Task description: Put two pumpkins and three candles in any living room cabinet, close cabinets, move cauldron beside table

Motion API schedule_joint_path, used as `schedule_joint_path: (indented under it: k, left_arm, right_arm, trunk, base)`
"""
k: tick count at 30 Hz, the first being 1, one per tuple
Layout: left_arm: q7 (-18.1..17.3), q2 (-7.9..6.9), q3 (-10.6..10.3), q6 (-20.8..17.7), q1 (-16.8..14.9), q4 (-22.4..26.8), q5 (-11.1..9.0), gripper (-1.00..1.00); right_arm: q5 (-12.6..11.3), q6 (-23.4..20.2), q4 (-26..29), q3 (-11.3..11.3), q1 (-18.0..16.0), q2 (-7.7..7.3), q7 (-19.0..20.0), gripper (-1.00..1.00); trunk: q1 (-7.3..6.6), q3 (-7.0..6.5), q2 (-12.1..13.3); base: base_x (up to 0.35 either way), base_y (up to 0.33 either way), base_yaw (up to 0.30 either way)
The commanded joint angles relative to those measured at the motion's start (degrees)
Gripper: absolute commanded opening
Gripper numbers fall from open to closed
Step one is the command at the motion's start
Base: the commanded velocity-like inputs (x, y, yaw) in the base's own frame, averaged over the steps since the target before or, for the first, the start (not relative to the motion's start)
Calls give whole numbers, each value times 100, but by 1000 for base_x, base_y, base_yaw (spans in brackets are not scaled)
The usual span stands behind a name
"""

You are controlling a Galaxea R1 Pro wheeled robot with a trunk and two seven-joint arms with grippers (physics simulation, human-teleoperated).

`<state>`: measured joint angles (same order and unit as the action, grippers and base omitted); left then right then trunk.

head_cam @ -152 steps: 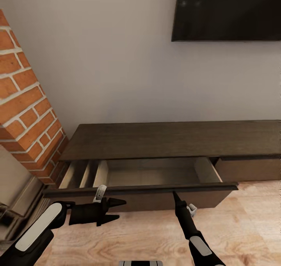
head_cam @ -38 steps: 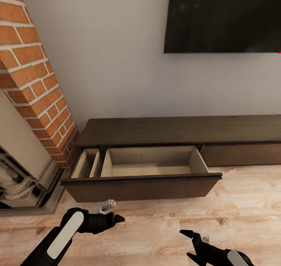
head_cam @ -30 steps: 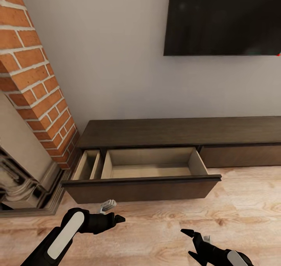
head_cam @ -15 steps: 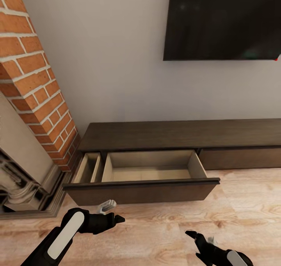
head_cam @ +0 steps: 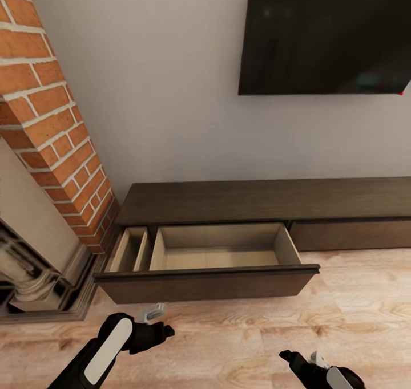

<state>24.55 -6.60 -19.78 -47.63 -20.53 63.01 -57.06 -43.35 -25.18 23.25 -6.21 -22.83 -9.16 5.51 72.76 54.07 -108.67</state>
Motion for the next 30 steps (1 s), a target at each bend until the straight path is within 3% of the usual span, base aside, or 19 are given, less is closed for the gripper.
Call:
schedule_joint_path:
  k: [1,4,7,19,21,25,28,30]
  left_arm:
    - [239,29,-13,54,-4,-43,-7,100]
    - [611,83,-17,481,-4,-212,129,100]
    - [690,94,-24,651,-4,-256,158,100]
    - [725,152,-40,682,-4,-272,191,100]
    - [726,169,-45,673,-4,-272,193,100]
    - [730,175,-51,668,-4,-272,195,100]
    - [736,183,-52,674,-4,-272,225,100]
    - [744,184,-48,687,-4,-285,409,100]
  right_arm:
    - [90,-26,9,-42,-2,15,-198,100]
    - [209,-23,41,-46,-2,40,-1052,100]
    - [237,-22,61,-41,-2,75,-1491,100]
    - [264,23,74,-8,-2,98,-1663,100]
    - [265,52,74,117,-2,100,-1673,100]
    - [260,418,72,614,-2,153,-1791,100]
    - [258,557,69,778,-2,299,-2284,100]
    - [257,596,67,815,-2,404,-2768,100]
  trunk:
    - [-23,-14,40]
    - [-89,-68,160]
    - [-155,-122,280]
    - [-419,-337,761]
    - [-463,-373,842]
    - [-550,-445,1002]
    - [-616,-499,1122]
    - [-660,-535,1203]
  base:
    - [0,0,0]
    - [0,0,0]
    - [0,0,0]
    - [0,0,0]
    - [0,0,0]
    - [0,0,0]
    - [0,0,0]
    - [0,0,0]
